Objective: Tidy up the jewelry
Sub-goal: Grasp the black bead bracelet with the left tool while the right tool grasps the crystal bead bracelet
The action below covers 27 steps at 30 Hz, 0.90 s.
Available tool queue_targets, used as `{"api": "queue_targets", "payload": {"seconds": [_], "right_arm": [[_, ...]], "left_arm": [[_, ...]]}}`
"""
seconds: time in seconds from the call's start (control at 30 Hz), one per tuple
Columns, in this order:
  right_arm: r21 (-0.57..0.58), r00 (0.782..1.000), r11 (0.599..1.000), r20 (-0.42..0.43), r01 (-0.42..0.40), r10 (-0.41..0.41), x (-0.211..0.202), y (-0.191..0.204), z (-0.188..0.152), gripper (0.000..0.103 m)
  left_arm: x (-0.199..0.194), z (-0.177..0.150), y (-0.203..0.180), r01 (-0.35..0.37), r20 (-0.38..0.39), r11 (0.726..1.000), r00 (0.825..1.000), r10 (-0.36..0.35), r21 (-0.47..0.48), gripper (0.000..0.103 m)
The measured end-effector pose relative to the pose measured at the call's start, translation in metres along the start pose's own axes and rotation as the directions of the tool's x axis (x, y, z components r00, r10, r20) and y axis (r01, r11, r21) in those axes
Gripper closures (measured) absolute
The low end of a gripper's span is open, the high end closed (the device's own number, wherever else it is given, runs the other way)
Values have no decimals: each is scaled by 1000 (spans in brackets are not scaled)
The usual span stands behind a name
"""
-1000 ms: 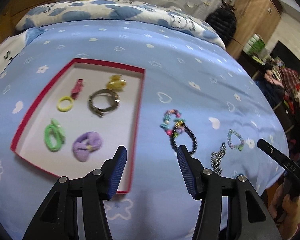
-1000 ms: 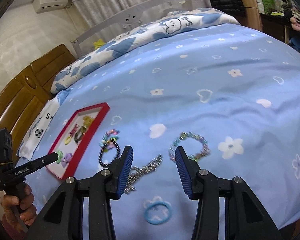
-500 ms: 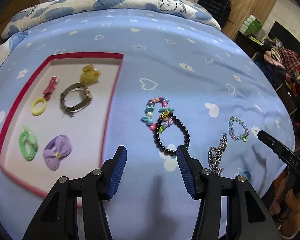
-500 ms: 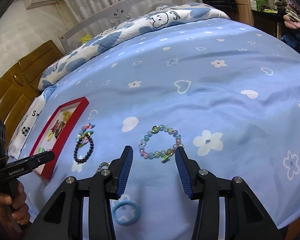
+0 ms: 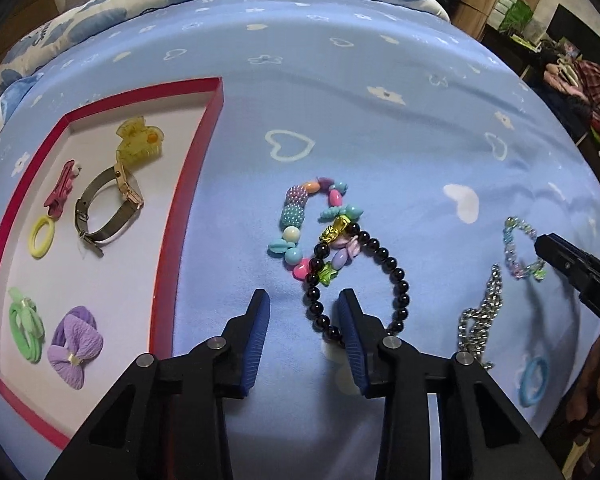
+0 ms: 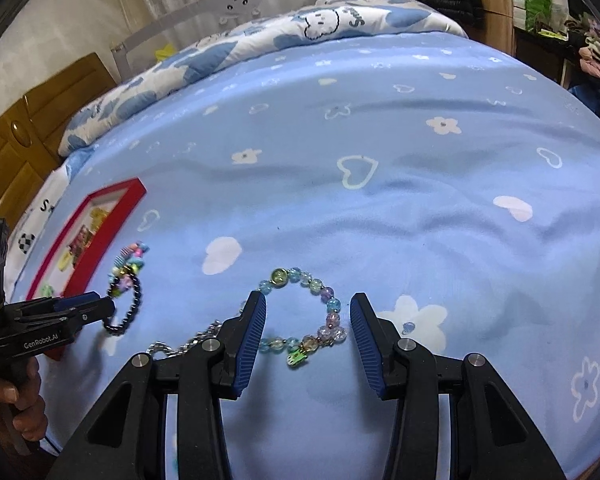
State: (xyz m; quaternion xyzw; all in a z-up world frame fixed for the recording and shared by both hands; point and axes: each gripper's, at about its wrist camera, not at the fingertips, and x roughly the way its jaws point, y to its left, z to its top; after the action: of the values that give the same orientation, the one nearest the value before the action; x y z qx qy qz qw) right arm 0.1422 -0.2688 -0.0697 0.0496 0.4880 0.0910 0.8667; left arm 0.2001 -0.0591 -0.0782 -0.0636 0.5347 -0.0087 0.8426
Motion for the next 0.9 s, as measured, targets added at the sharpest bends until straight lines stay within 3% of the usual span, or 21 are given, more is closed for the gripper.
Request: {"api": "queue_targets", "payload": {"seconds": [0.03,0.1,0.17,0.23,0.57,0.9], "right_arm": [[-8,1000,1000,-13,6,-6,5,1,-1,58],[-25,999,1000,-34,14,-15,13,3,-5,60],[-53,999,998,-25,45,-46,16,7,-8,70],[-52,999,998,-26,44,-45,17,7,-10,94],[-7,998,999,53,-35,35,-18,12,-1,96],[-38,984,992,125,-122,126,-54,45,18,96]], "left_arm": [[1,0,-2,-2,4,1000,1000,2,9,69],[3,-1,-5,6,8,1000,1000,-7,30,86],[5,-2,-10,21,8,999,1000,-21,49,96],[4,-3,-13,24,17,998,1000,-25,61,96],[-37,-11,-9,98,105,995,989,-101,32,97],[-92,-27,9,145,204,989,968,-143,5,97]]}}
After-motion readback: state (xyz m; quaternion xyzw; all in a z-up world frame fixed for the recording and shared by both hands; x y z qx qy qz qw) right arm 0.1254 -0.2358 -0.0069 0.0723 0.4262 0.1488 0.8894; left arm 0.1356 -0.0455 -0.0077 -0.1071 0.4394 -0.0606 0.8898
